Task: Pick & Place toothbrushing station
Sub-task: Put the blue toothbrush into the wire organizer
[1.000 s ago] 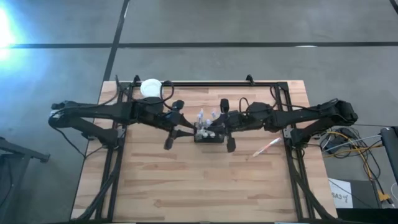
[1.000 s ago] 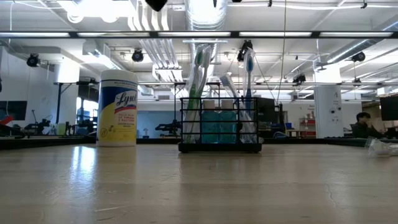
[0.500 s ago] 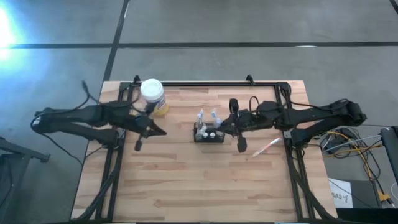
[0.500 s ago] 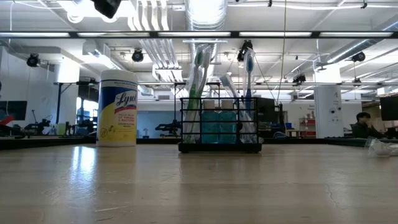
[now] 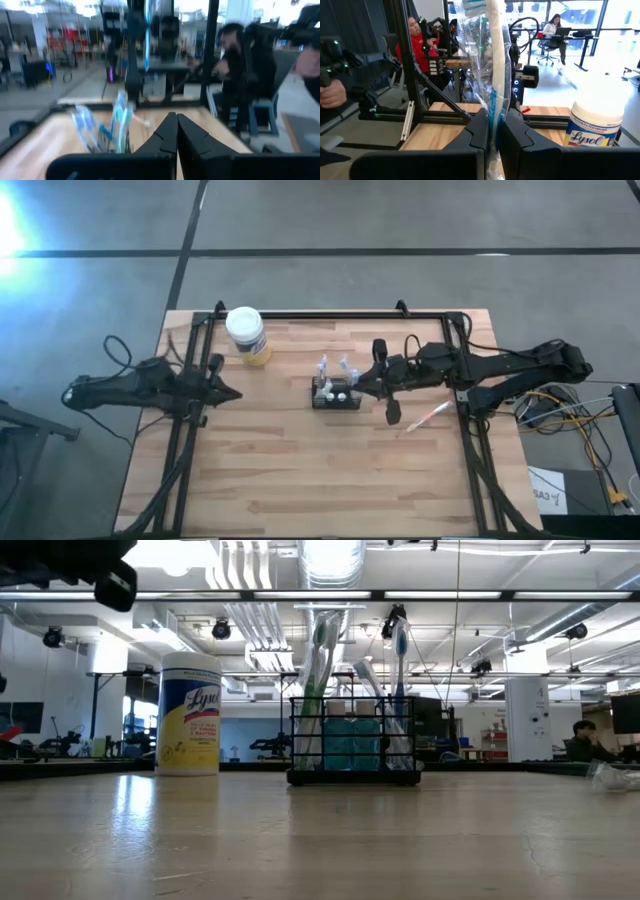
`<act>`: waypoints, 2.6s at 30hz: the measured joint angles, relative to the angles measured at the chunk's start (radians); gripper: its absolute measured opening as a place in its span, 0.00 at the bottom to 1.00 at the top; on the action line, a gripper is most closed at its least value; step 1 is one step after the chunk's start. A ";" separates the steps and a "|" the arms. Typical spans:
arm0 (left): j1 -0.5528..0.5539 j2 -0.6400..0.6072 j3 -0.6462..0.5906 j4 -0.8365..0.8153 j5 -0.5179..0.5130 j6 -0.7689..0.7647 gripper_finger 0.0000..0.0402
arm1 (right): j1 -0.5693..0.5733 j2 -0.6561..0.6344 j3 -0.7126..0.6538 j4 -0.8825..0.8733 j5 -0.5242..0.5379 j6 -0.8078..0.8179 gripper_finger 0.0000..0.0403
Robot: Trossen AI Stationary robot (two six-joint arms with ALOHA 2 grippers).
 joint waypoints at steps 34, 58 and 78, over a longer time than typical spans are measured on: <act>0.000 -0.210 -0.221 0.004 0.020 -0.070 0.03 | 0.000 -0.898 -0.642 0.009 0.125 0.102 0.05; 0.000 -0.209 -0.238 -0.002 0.025 -0.123 0.02 | 0.000 -1.167 -0.906 0.030 0.134 0.090 0.05; 0.000 -0.208 -0.270 0.038 0.014 -0.088 0.01 | 0.000 -0.806 -0.905 0.535 0.185 0.033 0.05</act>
